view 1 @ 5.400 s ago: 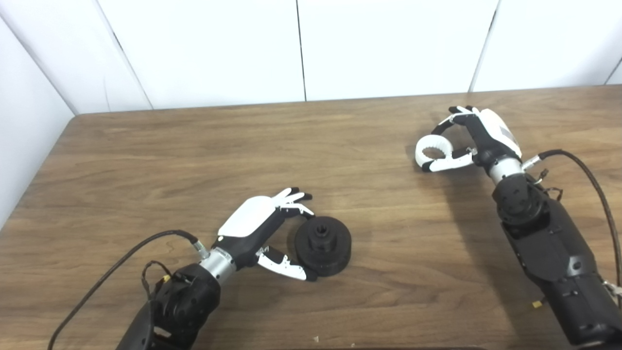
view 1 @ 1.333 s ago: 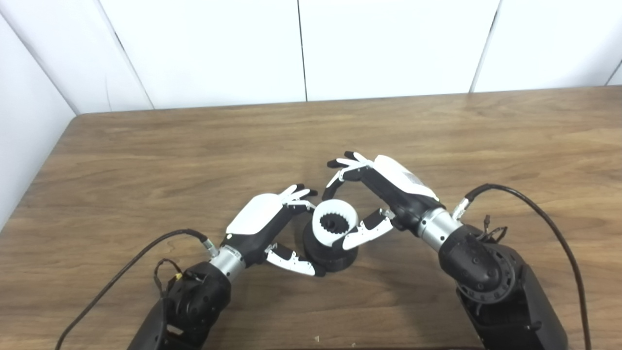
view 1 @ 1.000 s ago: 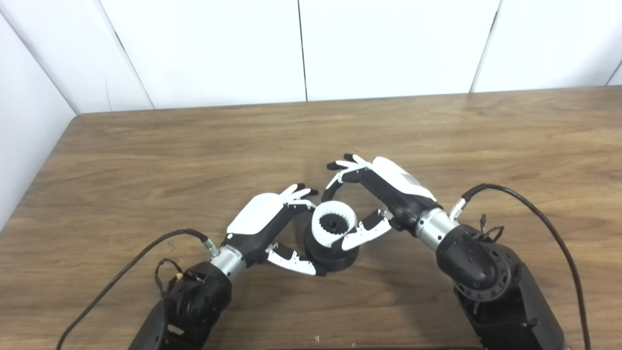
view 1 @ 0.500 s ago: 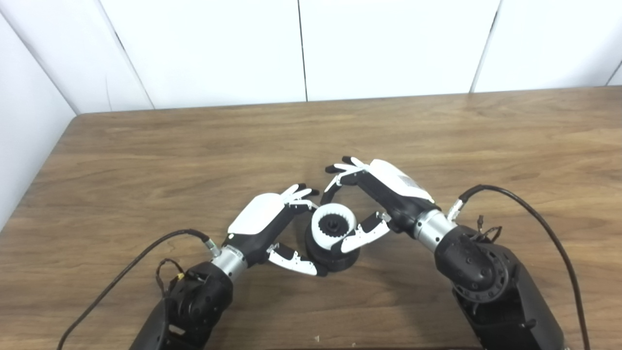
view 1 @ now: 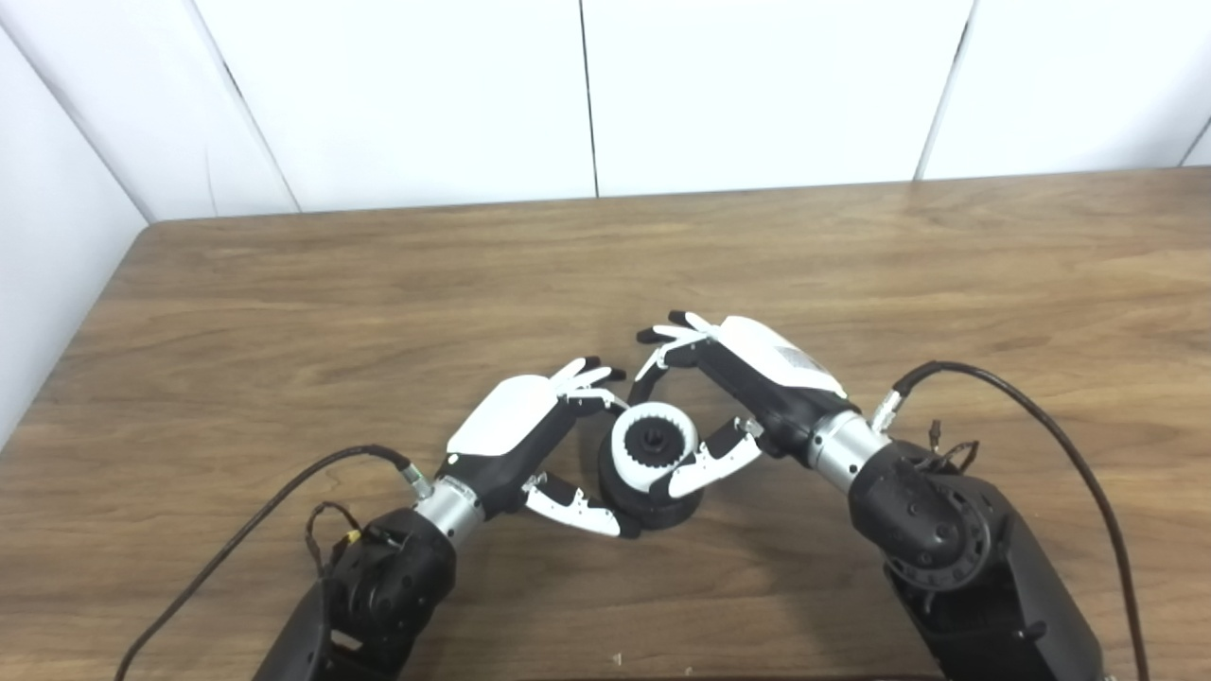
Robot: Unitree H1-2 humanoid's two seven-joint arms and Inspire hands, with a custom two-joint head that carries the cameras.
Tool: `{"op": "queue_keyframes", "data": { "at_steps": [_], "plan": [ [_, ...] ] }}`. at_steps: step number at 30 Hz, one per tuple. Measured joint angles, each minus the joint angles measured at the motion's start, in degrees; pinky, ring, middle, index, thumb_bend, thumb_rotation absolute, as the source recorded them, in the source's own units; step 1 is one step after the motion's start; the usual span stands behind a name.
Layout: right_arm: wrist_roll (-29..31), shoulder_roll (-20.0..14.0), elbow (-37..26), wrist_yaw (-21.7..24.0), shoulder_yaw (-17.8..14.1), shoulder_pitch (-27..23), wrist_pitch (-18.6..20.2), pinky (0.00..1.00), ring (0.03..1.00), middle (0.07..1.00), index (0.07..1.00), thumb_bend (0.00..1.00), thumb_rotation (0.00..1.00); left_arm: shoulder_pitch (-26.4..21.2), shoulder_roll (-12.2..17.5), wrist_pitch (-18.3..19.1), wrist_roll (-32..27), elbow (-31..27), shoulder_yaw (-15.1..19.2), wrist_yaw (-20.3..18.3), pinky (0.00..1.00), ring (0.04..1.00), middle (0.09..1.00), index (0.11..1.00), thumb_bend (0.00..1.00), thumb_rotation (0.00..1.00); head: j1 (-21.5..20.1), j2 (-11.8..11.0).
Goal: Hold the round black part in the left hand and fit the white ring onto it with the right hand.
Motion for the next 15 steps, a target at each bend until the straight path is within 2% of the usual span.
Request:
{"op": "queue_keyframes", "data": {
  "at_steps": [6, 15],
  "plan": [
    [-0.1, -0.3, 0.2, 0.5, 0.1, -0.4, 0.2, 0.97, 1.0, 0.908, 0.732, 0.99, 0.37, 0.0, 0.0, 0.2, -0.2, -0.1, 0.0, -0.3, 0.91, 0.997, 0.937, 0.628, 0.78, 0.37, 0.0, 0.0],
    [0.7, -0.6, 0.3, 0.8, -0.9, -0.7, 0.3, 0.97, 1.0, 0.913, 0.749, 1.0, 0.4, 0.0, 0.0, 0.1, -0.2, -0.1, 0.1, -0.2, 0.9, 0.988, 0.93, 0.635, 0.79, 0.34, 0.0, -0.1]
  ]
}}
